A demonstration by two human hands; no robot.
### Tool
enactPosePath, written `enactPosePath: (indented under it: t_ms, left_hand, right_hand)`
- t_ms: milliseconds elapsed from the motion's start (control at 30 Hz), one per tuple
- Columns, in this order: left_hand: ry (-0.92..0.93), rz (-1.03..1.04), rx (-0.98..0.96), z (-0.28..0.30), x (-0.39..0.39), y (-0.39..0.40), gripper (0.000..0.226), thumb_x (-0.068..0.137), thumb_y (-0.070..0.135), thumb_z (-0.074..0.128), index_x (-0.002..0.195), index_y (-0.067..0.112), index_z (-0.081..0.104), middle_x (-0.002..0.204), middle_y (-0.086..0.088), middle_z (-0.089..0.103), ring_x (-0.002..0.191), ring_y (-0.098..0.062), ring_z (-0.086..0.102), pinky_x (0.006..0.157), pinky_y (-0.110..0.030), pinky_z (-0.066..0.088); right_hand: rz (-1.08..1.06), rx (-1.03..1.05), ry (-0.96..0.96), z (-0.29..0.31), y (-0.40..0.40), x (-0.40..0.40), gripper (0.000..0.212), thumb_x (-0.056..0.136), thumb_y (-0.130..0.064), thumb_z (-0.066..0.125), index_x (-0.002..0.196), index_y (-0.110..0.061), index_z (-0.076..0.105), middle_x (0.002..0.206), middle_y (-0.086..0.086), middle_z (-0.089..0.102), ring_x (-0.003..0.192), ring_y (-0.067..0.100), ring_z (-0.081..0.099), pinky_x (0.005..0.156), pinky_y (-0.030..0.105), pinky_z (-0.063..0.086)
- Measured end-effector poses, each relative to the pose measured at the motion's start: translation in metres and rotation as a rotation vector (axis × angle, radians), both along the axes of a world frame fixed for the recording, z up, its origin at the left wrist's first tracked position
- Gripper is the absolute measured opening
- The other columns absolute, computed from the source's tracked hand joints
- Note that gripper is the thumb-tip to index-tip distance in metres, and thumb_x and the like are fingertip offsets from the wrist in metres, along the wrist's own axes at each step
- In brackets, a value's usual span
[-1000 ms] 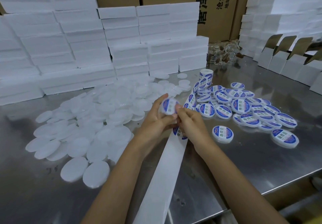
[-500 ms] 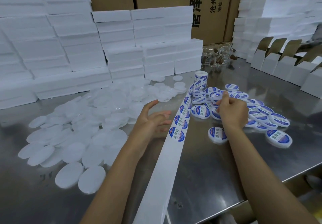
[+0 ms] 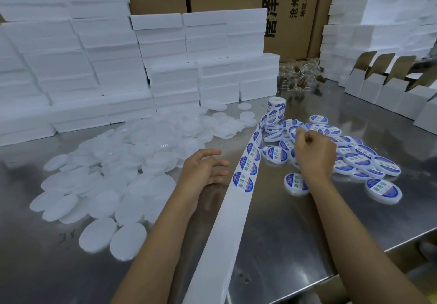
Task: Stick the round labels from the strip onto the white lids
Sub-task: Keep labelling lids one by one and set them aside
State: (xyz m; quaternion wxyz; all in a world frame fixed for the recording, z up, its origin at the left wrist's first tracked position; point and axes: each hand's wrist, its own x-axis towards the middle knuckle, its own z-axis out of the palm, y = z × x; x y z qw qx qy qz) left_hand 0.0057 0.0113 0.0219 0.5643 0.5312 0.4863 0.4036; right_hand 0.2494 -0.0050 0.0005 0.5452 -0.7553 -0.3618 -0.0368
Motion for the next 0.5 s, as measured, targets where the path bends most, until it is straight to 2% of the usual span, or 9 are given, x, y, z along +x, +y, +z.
enactPosePath:
  t_ms: [67,133,200,267,367,500]
  left_hand:
    - [-0.026,0.066,-0.003,0.0,-0.002,0.002,0.025,0.101,0.005,0.049,0.116,0.011,0.067,0.1,-0.012,0.076,0.086,-0.025,0.073,0.083,-0.036,0.06]
    - [-0.051,0.134,0.011,0.0,-0.005,0.004,0.028,0.102,0.002,0.043,0.111,0.009,0.068,0.098,-0.015,0.075,0.079,-0.023,0.071,0.073,-0.031,0.06]
    - [-0.106,0.188,0.022,0.001,-0.011,0.008,0.03,0.1,-0.001,0.041,0.105,0.007,0.069,0.093,-0.016,0.074,0.072,-0.023,0.069,0.063,-0.026,0.059]
    - [-0.17,0.255,0.015,0.003,-0.018,0.013,0.029,0.099,-0.002,0.04,0.097,0.007,0.068,0.087,-0.016,0.071,0.069,-0.024,0.068,0.06,-0.026,0.059]
    - [-0.26,0.387,0.0,0.004,-0.033,0.023,0.029,0.097,-0.002,0.039,0.091,0.007,0.066,0.081,-0.014,0.07,0.062,-0.023,0.068,0.061,-0.027,0.059]
    - [-0.214,0.521,0.086,0.002,-0.045,0.029,0.031,0.095,-0.002,0.036,0.09,0.009,0.065,0.079,-0.013,0.069,0.053,-0.017,0.065,0.054,-0.024,0.057]
  right_hand:
    - [0.093,0.009,-0.073,0.002,-0.001,-0.013,0.053,0.101,-0.031,0.053,0.052,-0.014,0.039,0.046,0.0,0.04,0.045,0.015,0.034,0.049,0.032,0.028]
    - [0.193,0.01,-0.162,0.002,-0.004,-0.031,0.049,0.101,-0.032,0.054,0.056,-0.016,0.045,0.048,-0.003,0.044,0.047,0.013,0.039,0.05,0.031,0.031]
    - [0.291,-0.008,-0.257,0.0,-0.006,-0.052,0.042,0.1,-0.032,0.055,0.064,-0.012,0.055,0.054,-0.003,0.051,0.053,0.016,0.047,0.054,0.031,0.034]
    - [0.412,-0.064,-0.357,-0.001,-0.005,-0.073,0.035,0.099,-0.032,0.055,0.073,-0.011,0.061,0.064,-0.002,0.058,0.064,0.017,0.052,0.06,0.033,0.04]
    - [0.64,-0.142,-0.429,0.003,0.004,-0.097,0.018,0.097,-0.028,0.058,0.095,-0.015,0.07,0.091,-0.002,0.068,0.089,0.015,0.057,0.078,0.034,0.048]
    - [0.755,-0.285,-0.454,0.009,0.038,-0.121,0.035,0.098,-0.021,0.054,0.132,-0.015,0.061,0.132,0.003,0.063,0.124,0.022,0.052,0.102,0.033,0.039]
